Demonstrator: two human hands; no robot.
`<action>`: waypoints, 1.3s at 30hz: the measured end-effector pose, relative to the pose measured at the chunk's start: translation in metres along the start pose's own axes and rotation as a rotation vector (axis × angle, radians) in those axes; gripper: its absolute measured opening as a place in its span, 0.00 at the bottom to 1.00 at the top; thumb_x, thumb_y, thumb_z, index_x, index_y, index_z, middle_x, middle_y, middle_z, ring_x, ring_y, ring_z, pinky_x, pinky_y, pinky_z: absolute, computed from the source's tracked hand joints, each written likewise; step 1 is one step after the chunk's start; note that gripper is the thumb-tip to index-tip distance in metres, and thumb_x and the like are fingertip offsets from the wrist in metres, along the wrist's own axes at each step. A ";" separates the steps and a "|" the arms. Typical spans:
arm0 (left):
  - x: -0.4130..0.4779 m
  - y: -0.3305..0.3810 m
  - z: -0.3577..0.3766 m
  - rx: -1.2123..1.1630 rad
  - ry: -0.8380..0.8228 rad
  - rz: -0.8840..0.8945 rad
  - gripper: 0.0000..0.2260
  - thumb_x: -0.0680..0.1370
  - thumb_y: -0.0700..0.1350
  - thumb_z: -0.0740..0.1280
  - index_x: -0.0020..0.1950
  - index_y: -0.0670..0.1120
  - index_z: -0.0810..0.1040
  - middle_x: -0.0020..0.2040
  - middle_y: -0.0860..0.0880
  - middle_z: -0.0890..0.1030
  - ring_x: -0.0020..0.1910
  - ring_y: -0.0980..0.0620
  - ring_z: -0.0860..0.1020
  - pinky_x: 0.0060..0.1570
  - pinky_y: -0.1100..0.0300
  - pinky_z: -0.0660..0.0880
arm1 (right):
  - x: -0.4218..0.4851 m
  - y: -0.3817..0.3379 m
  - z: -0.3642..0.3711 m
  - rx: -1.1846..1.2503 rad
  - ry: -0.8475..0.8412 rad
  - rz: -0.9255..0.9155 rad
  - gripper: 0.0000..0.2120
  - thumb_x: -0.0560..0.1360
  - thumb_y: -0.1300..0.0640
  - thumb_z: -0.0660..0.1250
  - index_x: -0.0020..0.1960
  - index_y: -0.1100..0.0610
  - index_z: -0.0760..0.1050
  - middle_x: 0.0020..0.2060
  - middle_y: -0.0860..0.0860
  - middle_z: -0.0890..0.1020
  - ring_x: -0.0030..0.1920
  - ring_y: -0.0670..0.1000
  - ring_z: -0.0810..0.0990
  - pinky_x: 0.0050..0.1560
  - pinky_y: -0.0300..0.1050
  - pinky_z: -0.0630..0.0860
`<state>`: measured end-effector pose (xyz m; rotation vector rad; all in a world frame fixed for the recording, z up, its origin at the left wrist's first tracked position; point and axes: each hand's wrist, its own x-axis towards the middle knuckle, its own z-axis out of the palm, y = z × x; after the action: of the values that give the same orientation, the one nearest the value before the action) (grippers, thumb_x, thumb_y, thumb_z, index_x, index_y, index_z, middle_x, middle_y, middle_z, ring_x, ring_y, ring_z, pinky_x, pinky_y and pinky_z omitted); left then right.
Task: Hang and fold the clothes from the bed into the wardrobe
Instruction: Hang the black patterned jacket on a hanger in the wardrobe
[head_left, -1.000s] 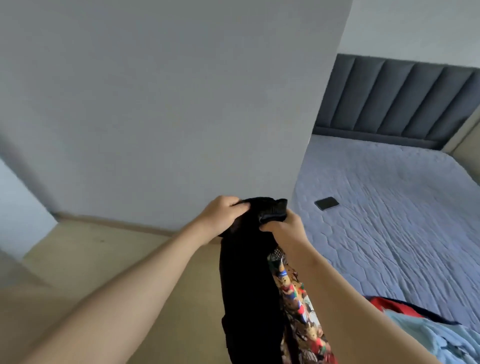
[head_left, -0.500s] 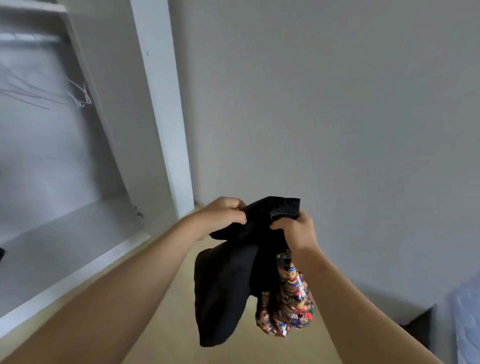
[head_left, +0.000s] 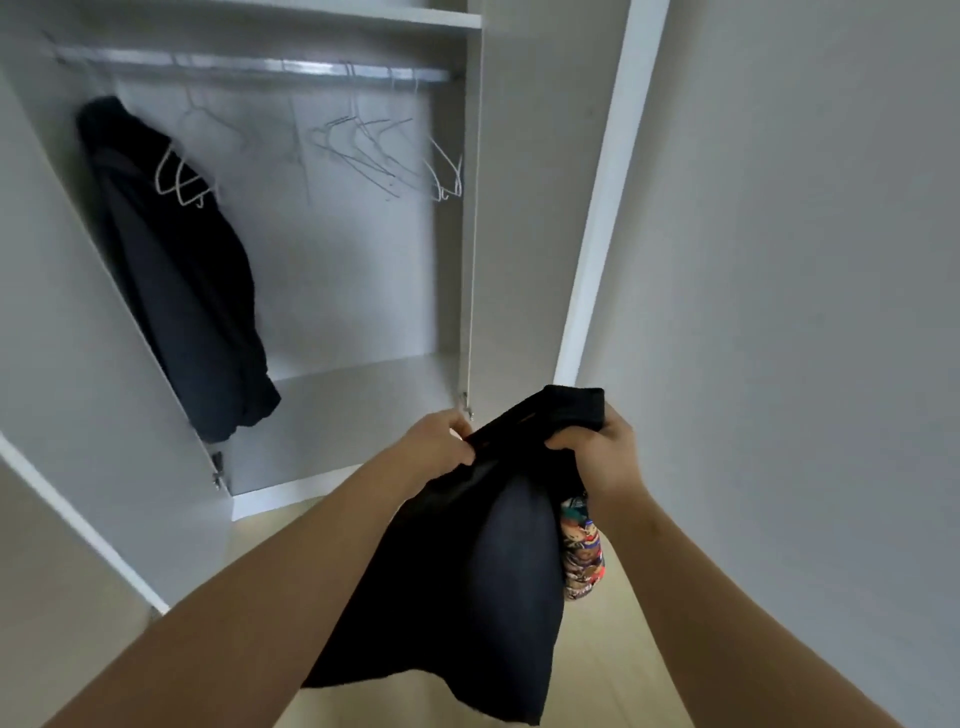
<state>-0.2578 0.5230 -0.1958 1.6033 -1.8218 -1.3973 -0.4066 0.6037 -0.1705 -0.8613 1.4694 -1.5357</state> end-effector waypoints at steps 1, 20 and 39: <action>0.005 -0.010 -0.008 0.040 0.039 -0.032 0.07 0.72 0.35 0.64 0.47 0.45 0.74 0.38 0.48 0.75 0.36 0.51 0.72 0.33 0.62 0.68 | 0.010 0.002 0.013 0.002 -0.043 0.016 0.19 0.65 0.78 0.61 0.40 0.55 0.78 0.35 0.53 0.80 0.40 0.54 0.78 0.43 0.47 0.77; 0.124 -0.020 -0.160 -0.932 0.887 -0.423 0.11 0.78 0.32 0.55 0.37 0.42 0.68 0.33 0.46 0.66 0.29 0.52 0.64 0.21 0.67 0.65 | 0.220 0.001 0.175 -0.019 -0.564 0.165 0.15 0.66 0.75 0.61 0.43 0.57 0.77 0.35 0.54 0.79 0.38 0.54 0.79 0.39 0.45 0.76; 0.211 -0.014 -0.389 -1.519 0.934 -0.095 0.11 0.77 0.37 0.56 0.36 0.43 0.71 0.32 0.47 0.72 0.30 0.51 0.71 0.35 0.59 0.72 | 0.350 0.003 0.388 -0.209 -0.409 -0.021 0.18 0.70 0.72 0.55 0.47 0.55 0.77 0.39 0.50 0.78 0.32 0.48 0.73 0.31 0.40 0.69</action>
<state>-0.0136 0.1663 -0.0999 1.0346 0.0363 -1.1272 -0.2069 0.1211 -0.1629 -1.2352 1.3304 -1.1444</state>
